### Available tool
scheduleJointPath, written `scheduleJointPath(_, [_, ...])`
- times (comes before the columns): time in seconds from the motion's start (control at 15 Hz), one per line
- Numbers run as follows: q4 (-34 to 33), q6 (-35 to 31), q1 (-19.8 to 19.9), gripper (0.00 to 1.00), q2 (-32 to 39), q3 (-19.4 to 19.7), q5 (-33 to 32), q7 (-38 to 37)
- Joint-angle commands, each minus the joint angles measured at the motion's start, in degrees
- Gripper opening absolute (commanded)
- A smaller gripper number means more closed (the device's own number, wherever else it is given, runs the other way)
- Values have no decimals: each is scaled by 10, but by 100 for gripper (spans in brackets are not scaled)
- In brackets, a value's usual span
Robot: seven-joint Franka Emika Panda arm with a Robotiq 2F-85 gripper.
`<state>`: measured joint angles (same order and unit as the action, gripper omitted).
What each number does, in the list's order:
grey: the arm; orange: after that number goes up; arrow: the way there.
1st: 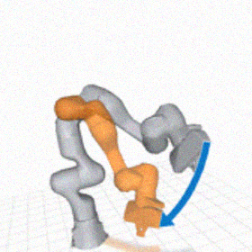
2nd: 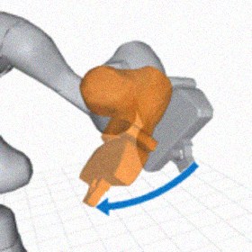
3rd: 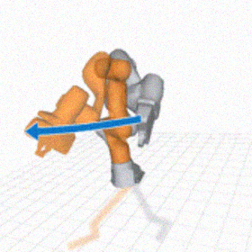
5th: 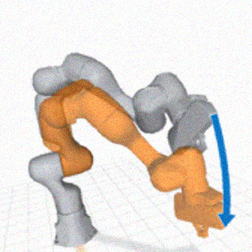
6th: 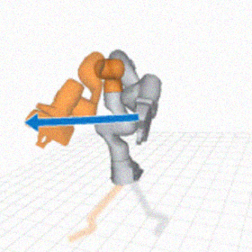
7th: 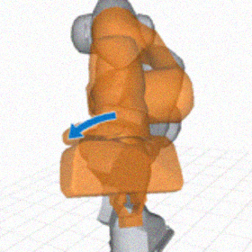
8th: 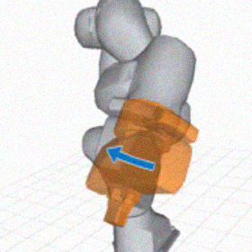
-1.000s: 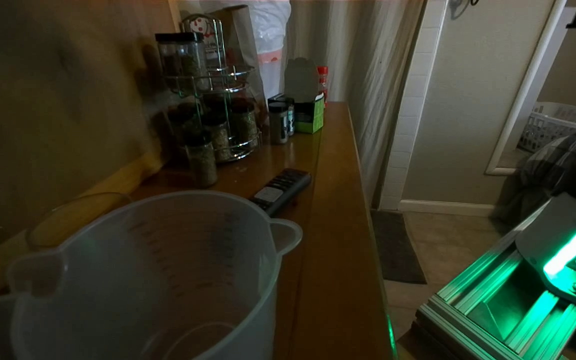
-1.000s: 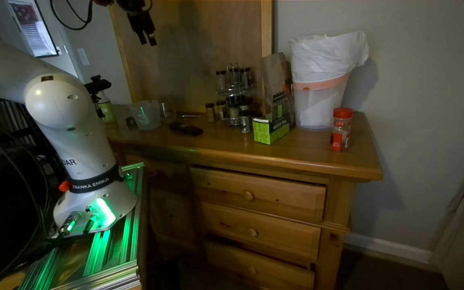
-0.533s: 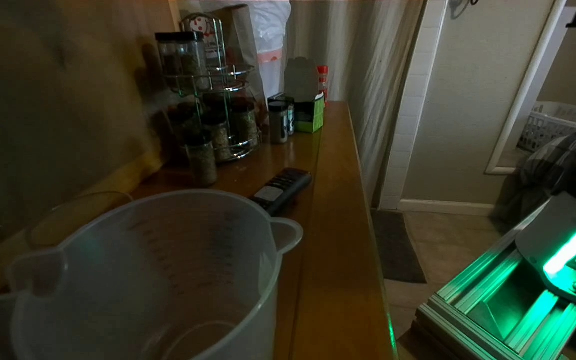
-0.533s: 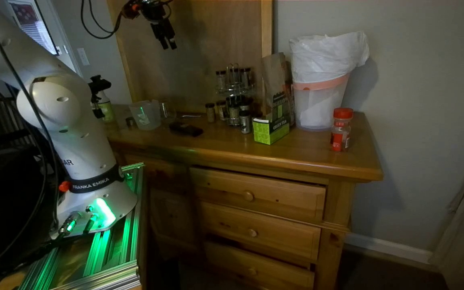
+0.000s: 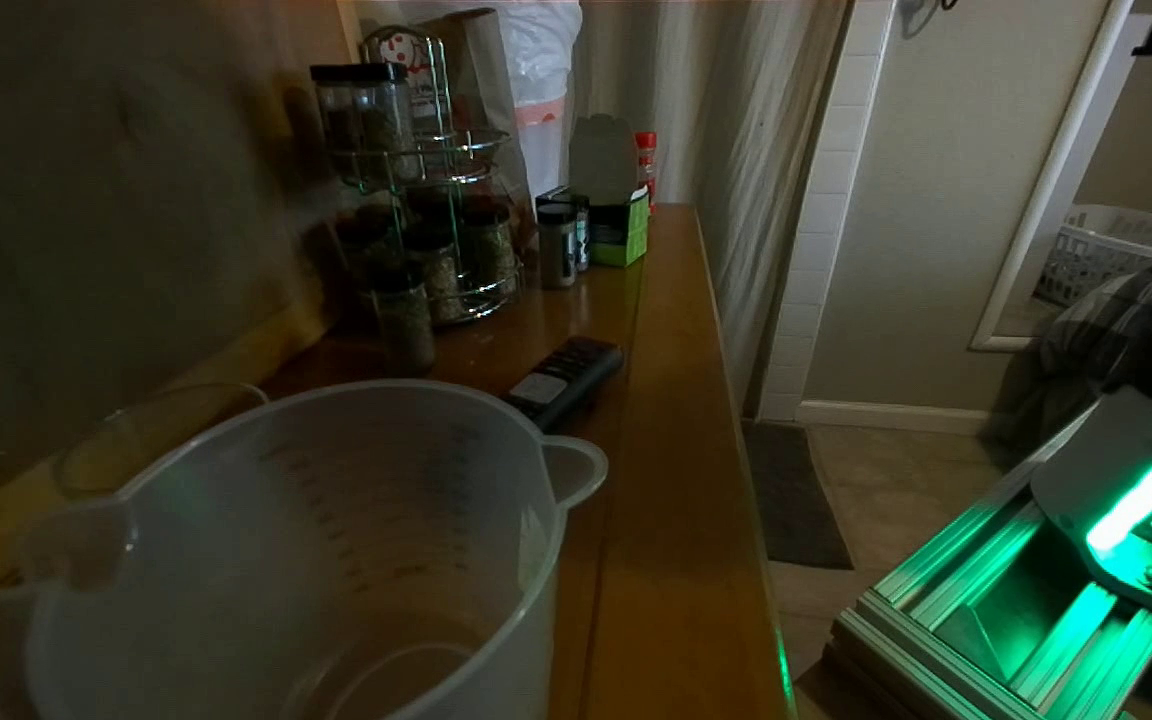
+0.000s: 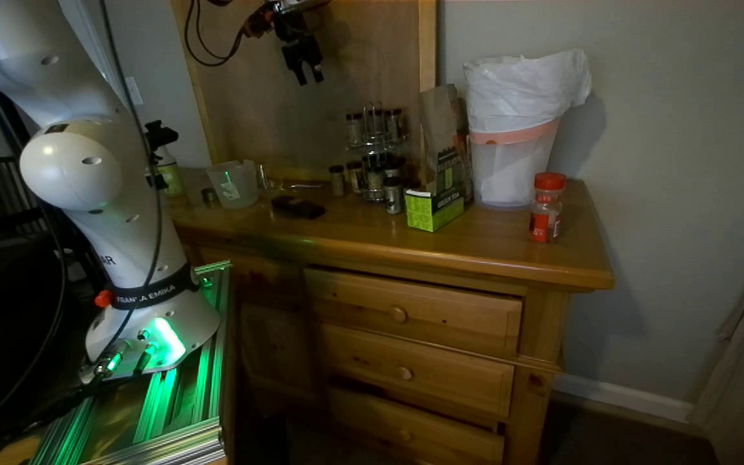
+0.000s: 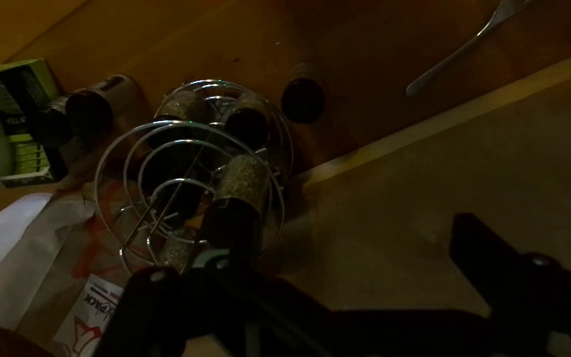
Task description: Remove one spice bottle from the spice rack
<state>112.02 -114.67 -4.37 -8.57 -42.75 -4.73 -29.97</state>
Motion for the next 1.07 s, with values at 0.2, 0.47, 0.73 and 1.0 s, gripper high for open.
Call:
scheduleJointPath(0.2, [-16,-4,-56,100,48,72,-8,58])
scheduleJointPath(0.47, [-32,-5,-84,100,100,125,-28,111])
scheduleJointPath(0.73, [-45,-12,-122,100,132,169,-48,122])
scheduleJointPath(1.0, [-42,-41,-146,100,134,195,-66,100])
